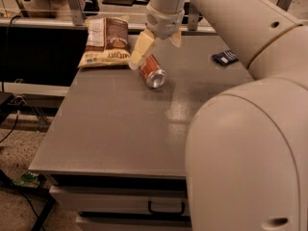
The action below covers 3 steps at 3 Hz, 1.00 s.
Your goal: Place coke can upright
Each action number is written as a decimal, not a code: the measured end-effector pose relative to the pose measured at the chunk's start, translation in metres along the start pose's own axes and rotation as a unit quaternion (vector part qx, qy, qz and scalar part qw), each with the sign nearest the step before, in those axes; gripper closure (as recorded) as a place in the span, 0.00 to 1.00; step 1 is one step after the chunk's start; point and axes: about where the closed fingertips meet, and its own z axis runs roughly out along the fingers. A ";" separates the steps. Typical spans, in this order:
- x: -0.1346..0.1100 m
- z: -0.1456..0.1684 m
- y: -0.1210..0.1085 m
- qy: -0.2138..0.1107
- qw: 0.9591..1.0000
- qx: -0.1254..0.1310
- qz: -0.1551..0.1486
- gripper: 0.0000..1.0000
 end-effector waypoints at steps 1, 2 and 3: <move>-0.013 0.016 0.000 0.012 1.000 0.001 0.008 0.00; -0.022 0.037 -0.012 0.031 0.999 0.010 0.031 0.00; -0.025 0.043 -0.017 0.036 0.999 0.014 0.038 0.00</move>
Offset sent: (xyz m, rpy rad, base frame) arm 0.0202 0.0009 -0.0364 -0.1010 0.1160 -0.0907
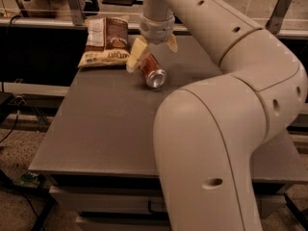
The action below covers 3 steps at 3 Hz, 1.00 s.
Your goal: Place coke can upright
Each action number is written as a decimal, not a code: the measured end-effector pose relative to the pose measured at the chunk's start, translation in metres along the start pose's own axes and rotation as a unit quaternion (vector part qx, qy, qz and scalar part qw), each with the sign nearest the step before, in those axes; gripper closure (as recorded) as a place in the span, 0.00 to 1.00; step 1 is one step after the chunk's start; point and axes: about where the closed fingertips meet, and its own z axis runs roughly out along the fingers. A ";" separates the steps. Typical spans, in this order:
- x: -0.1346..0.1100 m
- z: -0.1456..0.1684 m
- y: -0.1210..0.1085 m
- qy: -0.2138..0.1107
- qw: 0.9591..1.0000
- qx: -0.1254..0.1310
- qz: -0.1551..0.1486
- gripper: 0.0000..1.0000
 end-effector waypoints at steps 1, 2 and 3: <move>-0.005 0.003 0.000 0.003 1.000 0.001 -0.004 0.18; -0.009 0.003 0.001 0.005 1.000 0.005 -0.015 0.42; -0.012 -0.001 0.003 0.003 1.000 0.009 -0.027 0.64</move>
Offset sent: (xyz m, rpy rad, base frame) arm -0.0095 -0.0031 0.0077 -0.0691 0.0691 0.0524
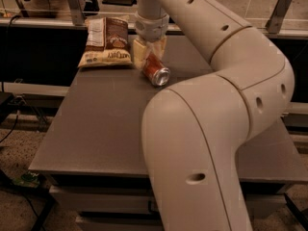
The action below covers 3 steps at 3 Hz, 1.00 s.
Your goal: Place coke can upright
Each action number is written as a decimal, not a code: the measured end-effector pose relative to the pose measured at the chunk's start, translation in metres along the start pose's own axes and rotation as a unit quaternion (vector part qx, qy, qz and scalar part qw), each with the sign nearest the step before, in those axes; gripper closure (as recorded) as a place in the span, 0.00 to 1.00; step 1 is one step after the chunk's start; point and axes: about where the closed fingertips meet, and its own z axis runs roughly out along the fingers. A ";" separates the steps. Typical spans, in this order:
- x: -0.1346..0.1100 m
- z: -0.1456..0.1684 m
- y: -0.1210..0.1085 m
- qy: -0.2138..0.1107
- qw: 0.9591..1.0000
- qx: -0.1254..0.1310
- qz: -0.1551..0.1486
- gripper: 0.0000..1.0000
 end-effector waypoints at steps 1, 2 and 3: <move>0.001 -0.016 0.004 -0.016 1.000 0.000 -0.025 0.88; 0.009 -0.040 0.005 -0.052 0.997 -0.004 -0.061 1.00; 0.022 -0.065 0.005 -0.103 0.989 -0.009 -0.104 1.00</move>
Offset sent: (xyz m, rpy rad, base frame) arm -0.0461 -0.0281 0.0759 0.1162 -0.1214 0.2390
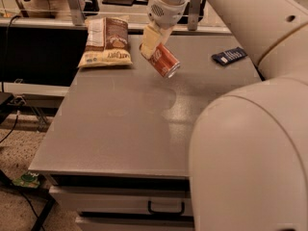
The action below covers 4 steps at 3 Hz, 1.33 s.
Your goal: Place coke can upright
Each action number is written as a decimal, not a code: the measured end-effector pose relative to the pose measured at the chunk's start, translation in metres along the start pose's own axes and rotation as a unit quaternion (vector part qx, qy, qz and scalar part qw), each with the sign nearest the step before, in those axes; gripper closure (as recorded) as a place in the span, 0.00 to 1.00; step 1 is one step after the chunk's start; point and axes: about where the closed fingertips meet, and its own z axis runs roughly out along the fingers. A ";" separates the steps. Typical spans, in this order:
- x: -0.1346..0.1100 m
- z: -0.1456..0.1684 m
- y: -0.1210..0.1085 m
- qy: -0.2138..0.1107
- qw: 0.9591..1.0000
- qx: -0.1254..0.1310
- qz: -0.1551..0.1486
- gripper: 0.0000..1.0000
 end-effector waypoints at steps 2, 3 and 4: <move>0.017 -0.030 0.014 -0.140 0.987 -0.024 -0.074 1.00; 0.022 -0.034 0.019 -0.214 0.971 -0.040 -0.096 1.00; 0.025 -0.034 0.025 -0.299 0.946 -0.059 -0.109 1.00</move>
Offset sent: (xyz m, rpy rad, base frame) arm -0.0471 -0.0268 0.0373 0.4061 -0.2741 0.2654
